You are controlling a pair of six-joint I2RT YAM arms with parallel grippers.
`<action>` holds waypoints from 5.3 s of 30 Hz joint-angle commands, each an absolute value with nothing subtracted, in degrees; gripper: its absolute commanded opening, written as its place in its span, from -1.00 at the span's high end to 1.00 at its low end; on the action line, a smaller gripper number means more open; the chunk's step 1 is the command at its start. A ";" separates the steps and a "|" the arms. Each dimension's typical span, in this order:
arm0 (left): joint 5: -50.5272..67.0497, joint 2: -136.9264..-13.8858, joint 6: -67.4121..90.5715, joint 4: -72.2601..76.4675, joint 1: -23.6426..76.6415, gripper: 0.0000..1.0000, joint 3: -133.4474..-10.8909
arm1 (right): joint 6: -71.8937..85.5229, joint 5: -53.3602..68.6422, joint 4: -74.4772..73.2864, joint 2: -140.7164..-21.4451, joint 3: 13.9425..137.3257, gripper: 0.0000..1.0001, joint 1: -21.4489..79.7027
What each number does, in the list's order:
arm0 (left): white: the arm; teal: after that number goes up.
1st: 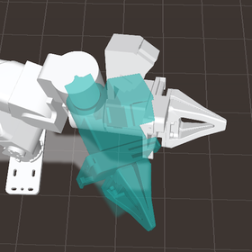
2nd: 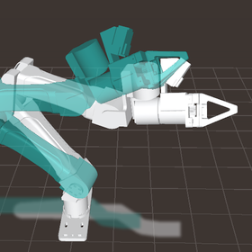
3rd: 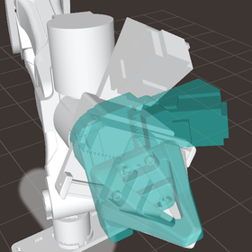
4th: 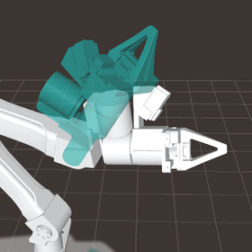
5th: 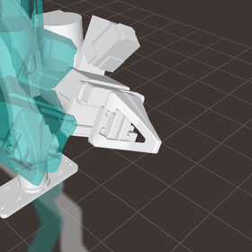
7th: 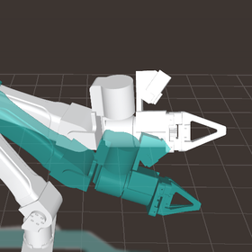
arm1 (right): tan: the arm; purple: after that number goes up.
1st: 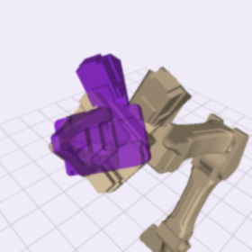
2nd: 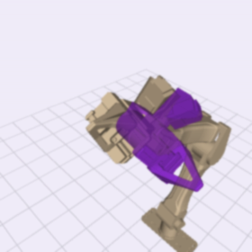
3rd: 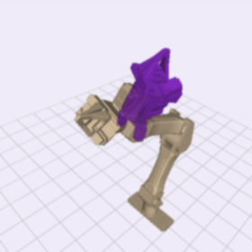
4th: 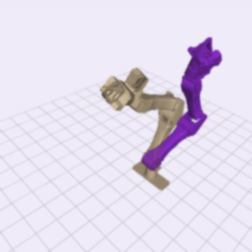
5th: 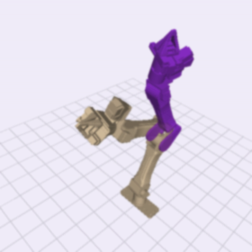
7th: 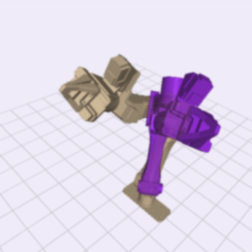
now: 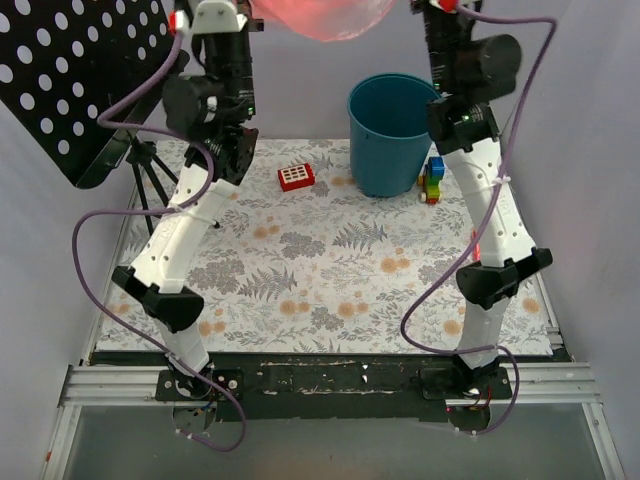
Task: Put the trash bags into the trash bin
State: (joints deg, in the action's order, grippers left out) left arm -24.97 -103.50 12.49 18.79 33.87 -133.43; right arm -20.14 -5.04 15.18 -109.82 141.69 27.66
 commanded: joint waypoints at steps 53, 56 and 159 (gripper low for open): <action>-15.60 -103.75 -10.00 48.45 38.84 1.00 -129.37 | -49.63 -0.83 48.48 -96.80 122.74 0.97 36.38; -6.17 -91.53 -15.97 65.52 39.37 1.00 -97.15 | -60.79 -2.43 56.92 -87.57 101.61 0.97 38.58; 8.17 -94.92 45.00 -5.71 42.10 1.00 -144.58 | -9.49 13.71 -8.44 -76.90 99.93 -0.15 22.06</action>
